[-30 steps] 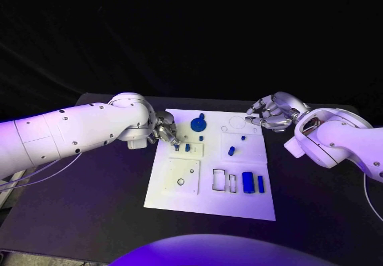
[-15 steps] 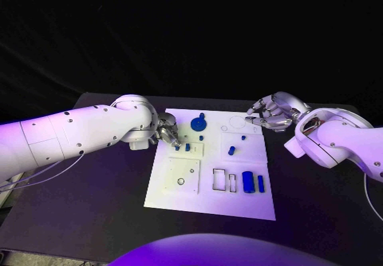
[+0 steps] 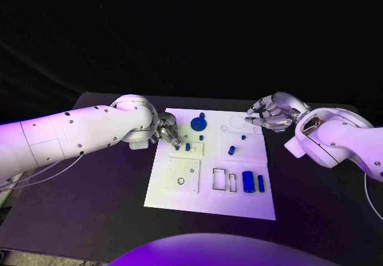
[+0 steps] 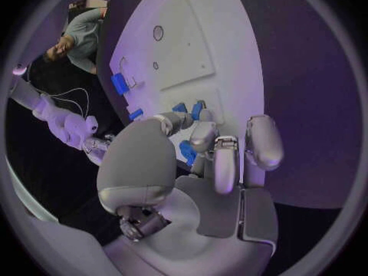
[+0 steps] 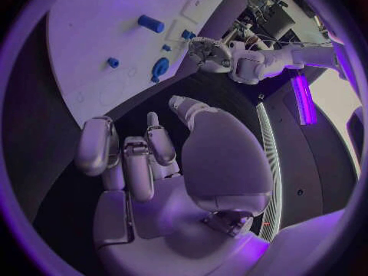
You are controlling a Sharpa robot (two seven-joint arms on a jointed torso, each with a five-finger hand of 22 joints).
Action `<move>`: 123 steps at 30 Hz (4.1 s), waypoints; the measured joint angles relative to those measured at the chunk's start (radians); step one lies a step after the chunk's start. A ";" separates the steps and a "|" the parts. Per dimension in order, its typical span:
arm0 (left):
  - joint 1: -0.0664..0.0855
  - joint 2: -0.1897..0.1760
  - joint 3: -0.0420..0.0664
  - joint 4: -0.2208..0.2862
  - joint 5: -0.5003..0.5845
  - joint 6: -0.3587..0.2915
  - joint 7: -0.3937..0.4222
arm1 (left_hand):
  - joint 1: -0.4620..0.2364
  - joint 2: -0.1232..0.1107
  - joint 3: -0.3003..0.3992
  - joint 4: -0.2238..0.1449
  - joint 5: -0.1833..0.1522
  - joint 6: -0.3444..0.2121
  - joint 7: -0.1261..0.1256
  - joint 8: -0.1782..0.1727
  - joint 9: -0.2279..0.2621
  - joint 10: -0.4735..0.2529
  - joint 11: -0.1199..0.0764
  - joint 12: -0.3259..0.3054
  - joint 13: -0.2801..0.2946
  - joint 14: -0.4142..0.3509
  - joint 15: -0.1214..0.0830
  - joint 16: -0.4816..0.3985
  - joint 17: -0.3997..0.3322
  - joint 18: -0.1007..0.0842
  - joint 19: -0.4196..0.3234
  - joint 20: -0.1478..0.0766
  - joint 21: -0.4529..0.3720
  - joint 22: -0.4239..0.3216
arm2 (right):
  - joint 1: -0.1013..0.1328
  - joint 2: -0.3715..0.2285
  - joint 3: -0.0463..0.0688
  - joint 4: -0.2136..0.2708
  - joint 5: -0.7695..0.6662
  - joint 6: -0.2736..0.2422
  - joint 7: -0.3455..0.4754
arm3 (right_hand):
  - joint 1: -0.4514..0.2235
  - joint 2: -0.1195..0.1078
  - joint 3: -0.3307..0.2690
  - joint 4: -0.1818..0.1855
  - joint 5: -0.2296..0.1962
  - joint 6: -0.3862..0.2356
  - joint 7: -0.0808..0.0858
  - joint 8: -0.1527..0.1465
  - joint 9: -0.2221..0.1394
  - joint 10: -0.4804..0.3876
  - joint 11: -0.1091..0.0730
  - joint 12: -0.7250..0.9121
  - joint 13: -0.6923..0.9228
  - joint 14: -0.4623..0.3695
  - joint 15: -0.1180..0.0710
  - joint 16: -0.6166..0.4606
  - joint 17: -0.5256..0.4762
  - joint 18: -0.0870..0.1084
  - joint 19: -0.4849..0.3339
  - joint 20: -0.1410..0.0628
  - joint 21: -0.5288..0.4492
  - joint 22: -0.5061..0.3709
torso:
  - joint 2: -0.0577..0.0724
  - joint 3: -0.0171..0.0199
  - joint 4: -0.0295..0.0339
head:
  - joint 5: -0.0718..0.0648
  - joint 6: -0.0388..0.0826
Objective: Assemble the parts on the task board
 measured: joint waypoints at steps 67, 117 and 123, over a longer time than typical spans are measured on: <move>-0.004 -0.007 -0.001 0.005 0.014 0.004 -0.006 | -0.084 -0.010 0.124 -0.096 -0.069 0.006 -0.006 -0.004 0.014 0.018 -0.004 -0.001 -0.008 -0.004 -0.004 0.000 0.000 0.000 0.000 0.000 0.004 0.008 | -0.003 0.000 0.000 -0.002 0.000 0.006 0.000 | 0.000 0.000 0.000 0.006 0.000 0.000 0.000 0.000 0.001 0.000 0.000 0.000 -0.002 0.000 0.000 -0.004 0.000 0.000 0.000 0.000 -0.004 -0.001 | 0.000 0.0012 -0.0002 | -0.001 -0.010; -0.005 -0.005 -0.002 -0.017 0.038 -0.004 -0.021 | -0.148 -0.042 -0.150 0.075 -0.137 0.021 -0.018 -0.056 -0.006 0.018 -0.004 0.003 0.010 0.000 -0.007 0.000 0.000 0.000 0.004 -0.004 -0.016 0.014 | -0.003 -0.004 0.000 -0.002 0.001 0.004 0.000 | 0.000 0.000 0.000 0.011 0.000 -0.003 0.003 0.004 0.002 -0.007 0.000 -0.005 -0.006 0.000 0.000 -0.004 0.000 0.000 0.000 0.000 -0.008 -0.004 | 0.000 0.0001 0.0001 | -0.007 -0.010; -0.005 -0.010 0.002 -0.010 0.045 -0.029 -0.016 | -0.156 -0.042 -0.181 0.080 -0.134 0.009 -0.005 -0.056 -0.002 0.012 -0.002 0.004 0.012 0.000 -0.007 0.000 0.000 0.000 0.004 -0.004 -0.021 0.015 | -0.003 -0.004 0.000 -0.002 0.001 0.002 0.000 | -0.004 -0.004 -0.003 0.014 0.000 -0.006 -0.001 0.004 0.002 -0.007 0.000 -0.005 -0.006 0.000 0.000 -0.004 0.000 0.000 0.000 0.000 -0.008 -0.005 | 0.000 0.0001 0.0000 | -0.008 -0.008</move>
